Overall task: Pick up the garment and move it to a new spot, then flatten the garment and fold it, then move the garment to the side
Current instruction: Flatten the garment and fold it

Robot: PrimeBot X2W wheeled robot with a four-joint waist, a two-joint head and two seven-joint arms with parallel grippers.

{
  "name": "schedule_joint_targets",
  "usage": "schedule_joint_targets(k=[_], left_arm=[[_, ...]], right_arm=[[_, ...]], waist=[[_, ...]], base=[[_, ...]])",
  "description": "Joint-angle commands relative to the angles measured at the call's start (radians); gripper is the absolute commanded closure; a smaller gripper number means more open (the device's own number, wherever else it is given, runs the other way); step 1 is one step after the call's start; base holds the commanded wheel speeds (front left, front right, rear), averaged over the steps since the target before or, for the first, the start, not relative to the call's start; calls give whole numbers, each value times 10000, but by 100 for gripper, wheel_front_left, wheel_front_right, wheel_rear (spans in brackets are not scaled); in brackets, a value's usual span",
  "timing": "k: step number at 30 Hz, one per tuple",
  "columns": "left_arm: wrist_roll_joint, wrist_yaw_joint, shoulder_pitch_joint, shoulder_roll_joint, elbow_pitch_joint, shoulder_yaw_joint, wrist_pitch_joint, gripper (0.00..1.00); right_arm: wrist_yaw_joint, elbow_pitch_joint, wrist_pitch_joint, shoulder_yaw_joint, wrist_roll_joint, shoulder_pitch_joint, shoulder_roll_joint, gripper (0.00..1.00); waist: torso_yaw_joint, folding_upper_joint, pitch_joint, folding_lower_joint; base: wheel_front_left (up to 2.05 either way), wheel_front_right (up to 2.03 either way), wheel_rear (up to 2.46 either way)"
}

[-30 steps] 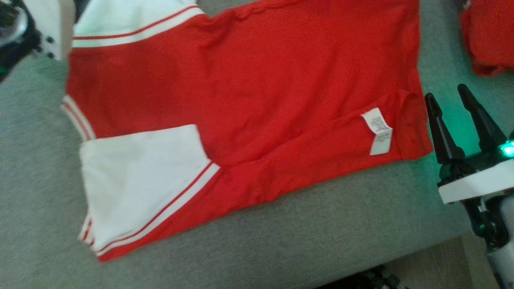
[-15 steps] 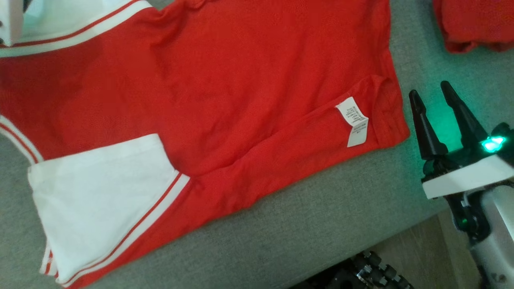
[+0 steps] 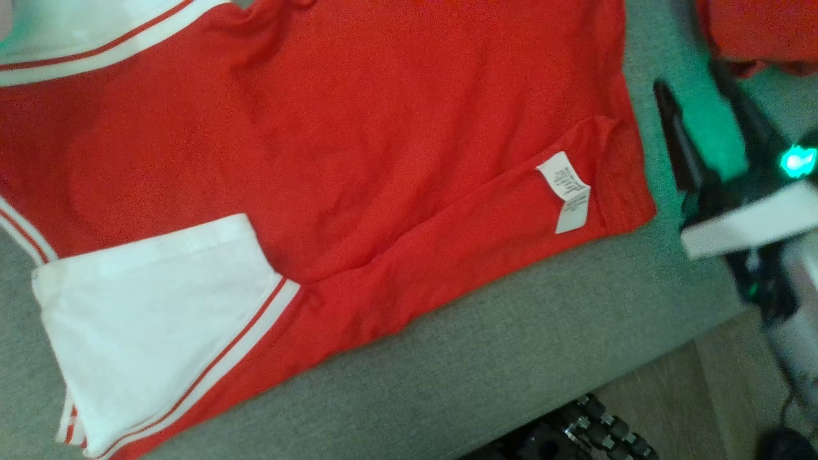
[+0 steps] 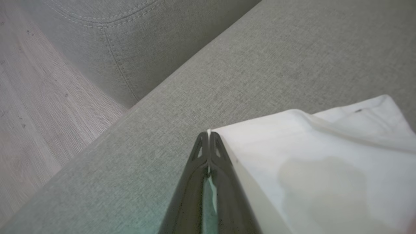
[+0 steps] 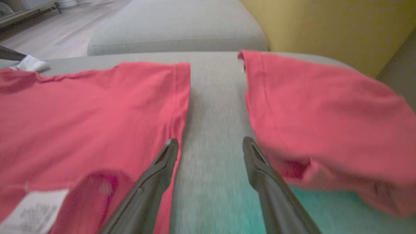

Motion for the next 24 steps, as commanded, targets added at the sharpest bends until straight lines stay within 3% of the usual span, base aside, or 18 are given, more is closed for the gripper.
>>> schedule_joint_targets(k=[1,7,14,21,22,24], left_arm=[[-29,18,-544,367,-288,288,-198,100],[-86,18,-928,241,-675,-190,-741,100],[-233,18,-1359,54,-1008,-702,-1226,100],[-492,18,-1794,-49,-1087,-1270,-1620,100],[-529,18,-1839,-42,-1082,-1344,-1659,100],[-612,18,-1915,-32,-1065,-1483,-1751,100]], right_arm=[[-7,-405,291,260,217,-504,-541,0],[-7,-311,2135,1049,886,-2937,-1549,0],[-7,753,3763,2115,1485,-4942,-2014,0],[-7,1735,4601,3607,2208,-6047,-2336,0],[-7,1793,4699,3766,2395,-6114,-2367,5],[-7,1863,4831,4008,2742,-6228,-2447,53]], waist=[[185,0,5,0],[782,0,59,0],[1340,0,168,0],[1681,0,258,0],[1697,0,257,0],[1722,0,244,0]], base=[[0,0,0],[0,0,0],[0,0,0],[0,0,0],[0,0,0],[0,0,0]])
